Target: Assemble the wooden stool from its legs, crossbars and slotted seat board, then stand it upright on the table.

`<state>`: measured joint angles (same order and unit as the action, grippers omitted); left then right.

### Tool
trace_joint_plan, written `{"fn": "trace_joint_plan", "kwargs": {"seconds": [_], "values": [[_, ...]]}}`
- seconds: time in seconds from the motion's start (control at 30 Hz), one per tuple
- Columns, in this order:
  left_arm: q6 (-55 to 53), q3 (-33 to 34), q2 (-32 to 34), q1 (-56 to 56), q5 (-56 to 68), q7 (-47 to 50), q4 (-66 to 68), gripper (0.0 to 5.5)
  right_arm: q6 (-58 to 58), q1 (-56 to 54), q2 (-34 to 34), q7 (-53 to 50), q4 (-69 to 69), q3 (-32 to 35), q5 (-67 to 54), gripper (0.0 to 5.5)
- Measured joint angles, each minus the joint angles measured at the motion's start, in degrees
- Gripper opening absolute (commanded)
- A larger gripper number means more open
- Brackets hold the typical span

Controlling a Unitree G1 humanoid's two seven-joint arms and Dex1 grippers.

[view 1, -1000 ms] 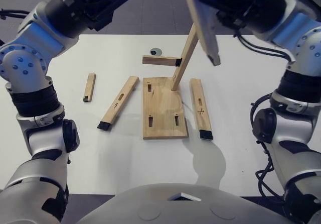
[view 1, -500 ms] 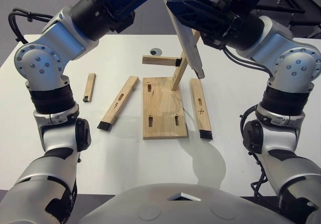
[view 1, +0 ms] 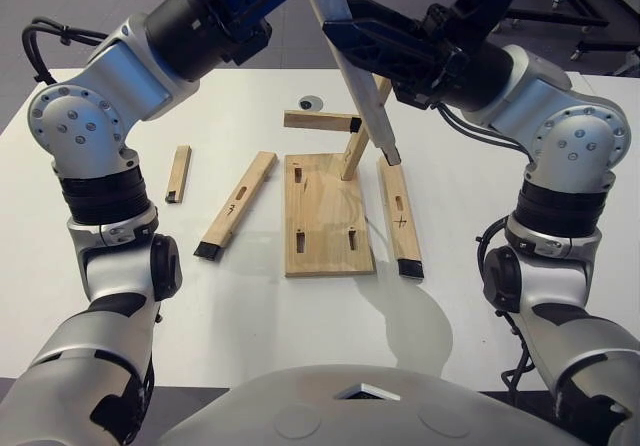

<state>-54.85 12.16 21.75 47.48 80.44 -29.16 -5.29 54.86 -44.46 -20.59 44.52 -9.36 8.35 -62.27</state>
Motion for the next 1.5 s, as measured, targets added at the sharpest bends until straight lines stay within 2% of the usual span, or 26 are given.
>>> {"fn": "trace_joint_plan", "kwargs": {"seconds": [0.4,1.3,1.33,1.5], "values": [[-1.1,-0.6,-0.3,-0.1,0.6,0.6,-0.7,2.16,-0.1,0.0,0.4,-0.3,-0.4,-0.5,-0.2,2.07],[-1.1,-0.4,0.5,-0.7,-2.2,0.3,-2.3,2.09,-0.6,0.7,1.1,-0.9,-0.6,-1.0,0.1,2.07],[-1.1,-0.4,0.5,-0.7,-2.2,0.3,-2.3,2.09,-0.6,0.7,1.1,-0.9,-0.6,-1.0,0.1,2.45],[-1.1,-0.5,0.5,-1.3,-2.5,0.3,-2.3,2.09,-0.6,0.7,1.1,-1.9,-0.5,-1.0,0.3,3.23]]}}
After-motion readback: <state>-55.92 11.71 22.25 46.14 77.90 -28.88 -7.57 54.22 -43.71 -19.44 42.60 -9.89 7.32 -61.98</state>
